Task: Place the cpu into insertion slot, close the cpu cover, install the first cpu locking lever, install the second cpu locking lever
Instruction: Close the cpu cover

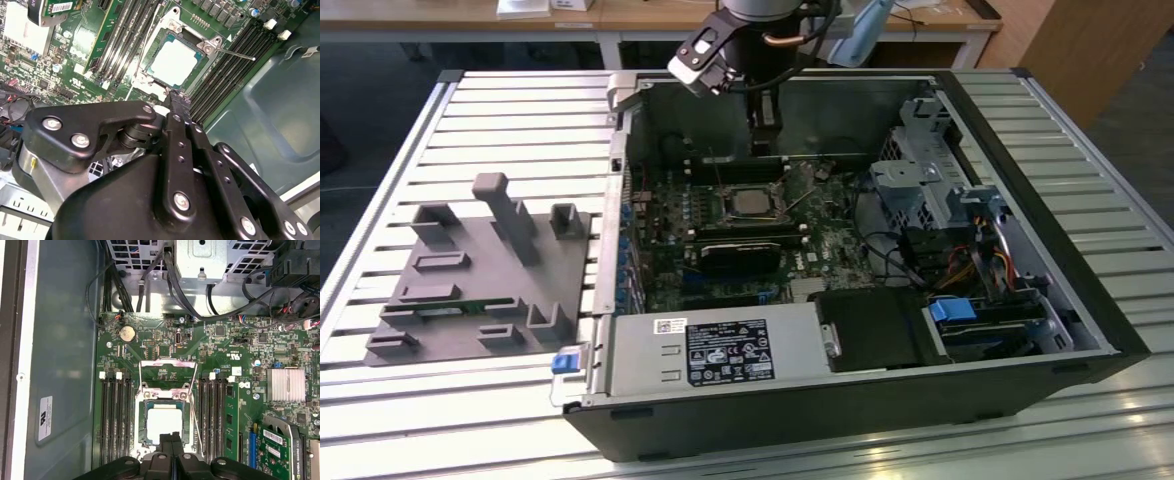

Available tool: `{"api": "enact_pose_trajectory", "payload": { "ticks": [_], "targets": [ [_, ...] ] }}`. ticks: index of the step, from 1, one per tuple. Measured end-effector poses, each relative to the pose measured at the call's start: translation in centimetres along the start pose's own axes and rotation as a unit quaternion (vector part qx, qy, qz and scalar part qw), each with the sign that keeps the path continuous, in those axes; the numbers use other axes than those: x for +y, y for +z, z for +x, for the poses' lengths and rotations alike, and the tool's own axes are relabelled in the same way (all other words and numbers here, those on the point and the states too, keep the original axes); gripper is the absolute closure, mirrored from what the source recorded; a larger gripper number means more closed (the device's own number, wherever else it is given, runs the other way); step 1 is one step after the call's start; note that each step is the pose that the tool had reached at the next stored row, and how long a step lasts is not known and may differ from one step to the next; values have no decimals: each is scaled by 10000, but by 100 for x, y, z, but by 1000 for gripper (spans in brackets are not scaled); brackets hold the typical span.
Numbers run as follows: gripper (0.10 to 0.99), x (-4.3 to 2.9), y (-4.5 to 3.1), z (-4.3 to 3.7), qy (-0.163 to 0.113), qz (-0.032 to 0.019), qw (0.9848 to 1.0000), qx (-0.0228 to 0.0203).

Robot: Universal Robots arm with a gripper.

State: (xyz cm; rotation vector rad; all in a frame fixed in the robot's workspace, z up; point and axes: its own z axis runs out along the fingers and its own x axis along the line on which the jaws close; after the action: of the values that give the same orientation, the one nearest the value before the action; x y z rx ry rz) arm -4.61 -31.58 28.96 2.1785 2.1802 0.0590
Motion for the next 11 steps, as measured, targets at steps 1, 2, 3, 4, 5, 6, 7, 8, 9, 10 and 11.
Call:
{"api": "enact_pose_trajectory", "payload": {
  "ticks": [1, 2, 3, 4, 5, 6, 7, 8, 9, 10, 11],
  "targets": [
    [980, 0, -2, 0, 0, 0, 10000, 0],
    [980, 0, -4, 0, 0, 0, 10000, 0],
    [980, 0, -6, 0, 0, 0, 10000, 0],
    [980, 0, -8, 0, 0, 0, 10000, 0],
    [980, 1, -10, 0, 0, 0, 10000, 0],
    [980, 1, -12, 0, 0, 0, 10000, 0],
    [980, 1, -14, 0, 0, 0, 10000, 0],
    [980, 1, -16, 0, 0, 0, 10000, 0],
    [980, 1, -18, 0, 0, 0, 10000, 0],
    [980, 2, -20, 0, 0, 0, 10000, 0],
    [980, 27, -17, 0, 0, 7, 10000, 0]
  ]
}}
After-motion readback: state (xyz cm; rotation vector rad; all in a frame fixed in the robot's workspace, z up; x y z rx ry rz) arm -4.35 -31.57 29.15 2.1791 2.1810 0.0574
